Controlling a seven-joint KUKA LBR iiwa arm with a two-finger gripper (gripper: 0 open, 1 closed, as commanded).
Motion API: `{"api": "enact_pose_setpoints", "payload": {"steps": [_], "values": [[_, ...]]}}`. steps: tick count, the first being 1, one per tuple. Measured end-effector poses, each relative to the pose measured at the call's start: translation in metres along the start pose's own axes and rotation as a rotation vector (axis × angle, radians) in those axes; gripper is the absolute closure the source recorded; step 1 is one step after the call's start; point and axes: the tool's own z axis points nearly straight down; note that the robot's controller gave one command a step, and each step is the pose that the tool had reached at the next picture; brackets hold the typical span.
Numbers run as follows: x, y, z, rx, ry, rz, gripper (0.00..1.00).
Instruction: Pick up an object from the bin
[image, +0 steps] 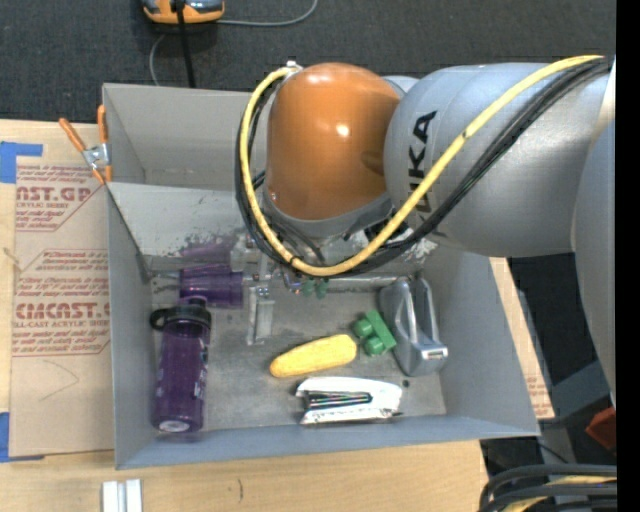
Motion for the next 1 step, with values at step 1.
{"api": "enact_pose_setpoints", "payload": {"steps": [1], "values": [[-0.0049, -0.0072, -0.0164, -0.001, -0.007, 0.001, 0.0]]}}
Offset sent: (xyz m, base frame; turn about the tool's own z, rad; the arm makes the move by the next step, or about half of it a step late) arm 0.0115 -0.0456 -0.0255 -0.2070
